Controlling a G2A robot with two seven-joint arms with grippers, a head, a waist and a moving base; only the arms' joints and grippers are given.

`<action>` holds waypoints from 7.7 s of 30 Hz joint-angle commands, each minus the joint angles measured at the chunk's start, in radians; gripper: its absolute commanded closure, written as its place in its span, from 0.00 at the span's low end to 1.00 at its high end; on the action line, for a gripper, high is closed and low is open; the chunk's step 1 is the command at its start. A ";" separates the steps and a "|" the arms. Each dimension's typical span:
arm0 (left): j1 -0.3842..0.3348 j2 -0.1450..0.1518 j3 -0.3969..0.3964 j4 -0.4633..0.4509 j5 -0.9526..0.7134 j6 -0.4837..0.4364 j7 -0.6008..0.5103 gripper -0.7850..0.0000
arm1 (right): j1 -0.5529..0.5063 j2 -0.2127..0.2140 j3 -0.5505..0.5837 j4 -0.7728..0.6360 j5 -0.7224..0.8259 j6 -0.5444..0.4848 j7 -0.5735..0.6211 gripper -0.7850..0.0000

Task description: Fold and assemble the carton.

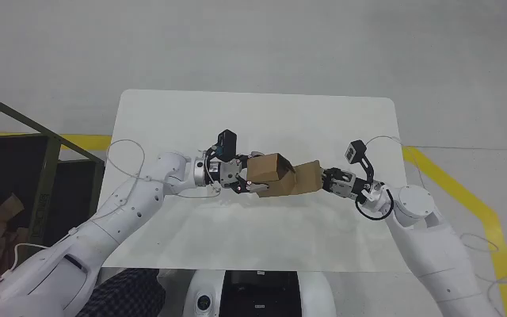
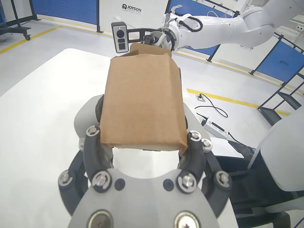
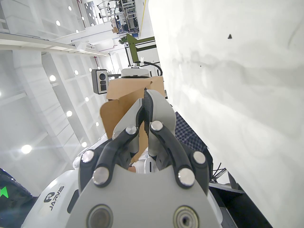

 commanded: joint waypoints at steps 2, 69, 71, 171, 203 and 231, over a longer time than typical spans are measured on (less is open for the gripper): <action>0.008 -0.001 -0.008 0.001 -0.001 0.000 0.013 0.39 | 0.001 -0.004 -0.019 0.001 0.007 0.008 0.014 1.00; -0.027 -0.008 0.064 -0.001 0.027 0.000 -0.049 0.37 | 0.096 -0.018 -0.026 -0.066 -0.093 0.028 0.067 1.00; -0.029 -0.008 0.062 0.000 0.026 0.000 -0.052 0.36 | 0.094 -0.017 -0.028 -0.075 -0.102 0.037 0.071 1.00; 0.054 -0.053 -0.093 -0.016 0.143 0.000 -0.059 0.00 | 0.121 -0.023 -0.130 -0.190 -0.252 0.163 -0.038 0.97; 0.098 -0.060 -0.155 -0.017 0.136 0.000 -0.015 0.00 | 0.095 -0.039 -0.134 -0.140 -0.042 0.041 0.040 0.65; 0.110 -0.064 -0.159 -0.018 0.078 0.000 -0.040 0.00 | 0.081 -0.045 -0.128 -0.128 -0.003 0.004 0.058 0.76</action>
